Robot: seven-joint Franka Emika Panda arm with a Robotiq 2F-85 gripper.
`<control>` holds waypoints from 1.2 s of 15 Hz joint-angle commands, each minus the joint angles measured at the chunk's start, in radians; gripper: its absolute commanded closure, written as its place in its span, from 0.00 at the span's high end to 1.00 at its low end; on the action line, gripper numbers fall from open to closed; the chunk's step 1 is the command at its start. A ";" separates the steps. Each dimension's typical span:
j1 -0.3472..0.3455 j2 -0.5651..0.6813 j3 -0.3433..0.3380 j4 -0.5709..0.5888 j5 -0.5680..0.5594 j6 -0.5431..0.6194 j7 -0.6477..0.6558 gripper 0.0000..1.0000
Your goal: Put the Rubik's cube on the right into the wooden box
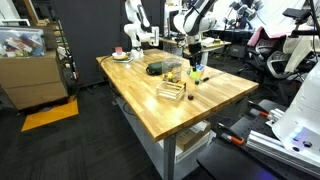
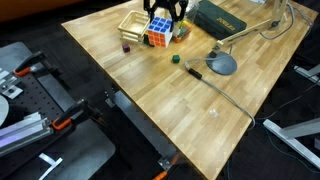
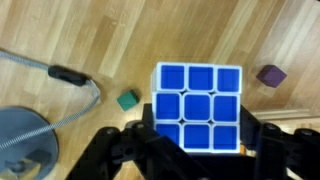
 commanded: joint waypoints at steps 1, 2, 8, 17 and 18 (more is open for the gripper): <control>0.049 0.002 0.034 0.053 -0.060 -0.013 -0.066 0.53; 0.066 0.014 0.048 0.076 -0.073 -0.022 -0.088 0.53; 0.113 0.108 0.109 0.209 -0.097 -0.066 -0.255 0.53; 0.168 0.224 0.144 0.365 -0.079 -0.199 -0.392 0.53; 0.172 0.220 0.141 0.369 -0.080 -0.209 -0.386 0.53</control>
